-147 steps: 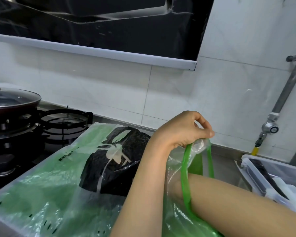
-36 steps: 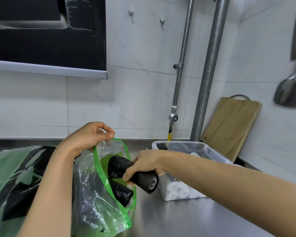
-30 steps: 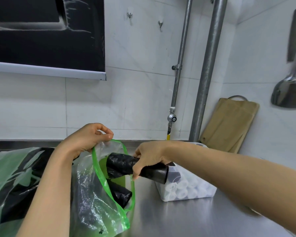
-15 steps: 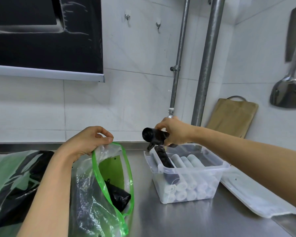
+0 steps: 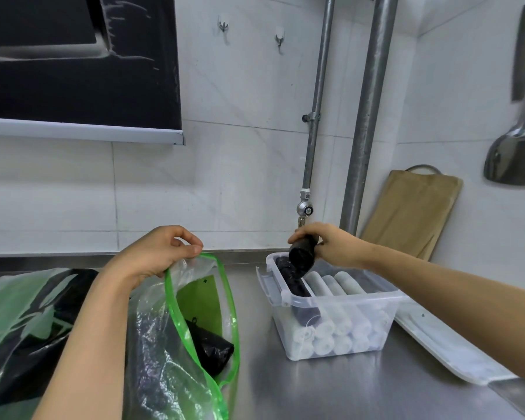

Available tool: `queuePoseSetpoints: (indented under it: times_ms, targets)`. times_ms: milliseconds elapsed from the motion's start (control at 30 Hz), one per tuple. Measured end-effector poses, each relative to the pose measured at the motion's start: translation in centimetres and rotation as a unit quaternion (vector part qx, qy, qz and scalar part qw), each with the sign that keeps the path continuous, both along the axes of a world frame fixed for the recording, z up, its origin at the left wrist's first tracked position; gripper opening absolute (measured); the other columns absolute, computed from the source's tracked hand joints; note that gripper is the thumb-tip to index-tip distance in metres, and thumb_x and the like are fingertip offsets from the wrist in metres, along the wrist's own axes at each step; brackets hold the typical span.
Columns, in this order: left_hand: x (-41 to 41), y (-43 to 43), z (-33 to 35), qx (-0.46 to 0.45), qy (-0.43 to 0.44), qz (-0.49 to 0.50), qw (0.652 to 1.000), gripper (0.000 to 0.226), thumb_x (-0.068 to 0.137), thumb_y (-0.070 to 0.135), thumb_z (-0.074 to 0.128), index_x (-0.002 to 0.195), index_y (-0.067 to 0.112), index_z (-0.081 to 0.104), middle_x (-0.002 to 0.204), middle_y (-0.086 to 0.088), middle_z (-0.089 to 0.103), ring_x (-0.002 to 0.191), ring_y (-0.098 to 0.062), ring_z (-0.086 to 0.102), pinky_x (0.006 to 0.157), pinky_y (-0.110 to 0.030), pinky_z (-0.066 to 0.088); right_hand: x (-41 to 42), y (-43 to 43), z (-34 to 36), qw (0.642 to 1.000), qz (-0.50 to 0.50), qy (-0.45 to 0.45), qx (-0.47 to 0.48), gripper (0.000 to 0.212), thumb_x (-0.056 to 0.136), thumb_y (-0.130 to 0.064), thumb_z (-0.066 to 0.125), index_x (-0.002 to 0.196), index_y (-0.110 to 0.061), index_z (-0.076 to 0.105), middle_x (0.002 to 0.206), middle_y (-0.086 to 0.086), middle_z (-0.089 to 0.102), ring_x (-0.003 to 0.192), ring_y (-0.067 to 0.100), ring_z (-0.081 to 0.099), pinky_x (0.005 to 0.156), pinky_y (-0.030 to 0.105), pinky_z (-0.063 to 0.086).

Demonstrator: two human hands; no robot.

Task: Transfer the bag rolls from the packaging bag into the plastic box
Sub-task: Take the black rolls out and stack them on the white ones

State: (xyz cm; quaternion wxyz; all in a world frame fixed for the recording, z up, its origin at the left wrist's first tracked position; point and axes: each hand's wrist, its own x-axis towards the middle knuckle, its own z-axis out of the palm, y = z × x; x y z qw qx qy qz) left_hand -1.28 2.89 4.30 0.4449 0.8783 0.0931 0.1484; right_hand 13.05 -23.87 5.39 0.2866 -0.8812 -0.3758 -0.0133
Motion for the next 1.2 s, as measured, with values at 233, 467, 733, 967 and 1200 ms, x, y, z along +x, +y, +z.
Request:
queuePoseSetpoints:
  times_ms: [233, 467, 733, 967, 1200]
  targets:
    - [0.0, -0.2, 0.0, 0.011, 0.006, 0.0, 1.0, 0.015, 0.089, 0.022, 0.06, 0.102, 0.014, 0.063, 0.08, 0.001, 0.068, 0.04, -0.008, 0.031, 0.041, -0.02, 0.027, 0.2, 0.5, -1.1, 0.961, -0.072, 0.23, 0.133, 0.024, 0.092, -0.017, 0.055, 0.104, -0.001, 0.069, 0.126, 0.007, 0.06, 0.096, 0.015, 0.059, 0.071, 0.019, 0.052]
    - [0.0, -0.1, 0.0, 0.005, 0.005, -0.003, 1.0, 0.015, 0.089, 0.022, 0.06, 0.101, 0.014, 0.063, 0.079, 0.0, 0.067, 0.049, -0.012, 0.032, 0.045, -0.022, 0.028, 0.9, -0.1, -1.5, 0.981, -0.06, 0.171, 0.065, 0.021, 0.088, -0.003, 0.055, 0.083, -0.022, 0.063, 0.097, 0.008, 0.058, 0.081, 0.021, 0.051, 0.069, 0.03, 0.043]
    - [0.2, -0.1, 0.0, 0.004, 0.002, -0.003, 1.0, 0.014, 0.089, 0.022, 0.061, 0.1, 0.014, 0.063, 0.079, 0.0, 0.066, 0.045, -0.011, 0.032, 0.044, -0.022, 0.028, 0.6, -1.0, -2.1, 0.977, -0.049, 0.206, 0.014, 0.028, 0.086, 0.003, 0.056, 0.075, -0.021, 0.045, 0.095, 0.002, 0.057, 0.073, 0.019, 0.042, 0.052, 0.023, 0.033]
    - [0.2, -0.1, 0.0, 0.004, 0.0, -0.003, 1.0, 0.014, 0.089, 0.022, 0.061, 0.1, 0.015, 0.064, 0.077, 0.002, 0.065, 0.046, -0.011, 0.032, 0.043, -0.021, 0.028, 0.1, -0.7, -3.0, 0.976, -0.061, 0.207, -0.028, 0.024, 0.089, 0.001, 0.058, 0.079, -0.019, 0.047, 0.095, -0.001, 0.06, 0.066, 0.009, 0.048, 0.049, 0.015, 0.037]
    - [0.0, -0.1, 0.1, 0.007, 0.0, 0.001, 1.0, 0.016, 0.089, 0.023, 0.06, 0.102, 0.014, 0.064, 0.083, -0.002, 0.065, 0.05, -0.012, 0.037, 0.048, -0.024, 0.031, -0.1, -0.5, -3.1, 0.976, -0.13, 0.173, -0.02, 0.028, 0.091, 0.005, 0.046, 0.08, -0.021, 0.046, 0.098, 0.005, 0.052, 0.083, 0.021, 0.051, 0.06, 0.026, 0.049]
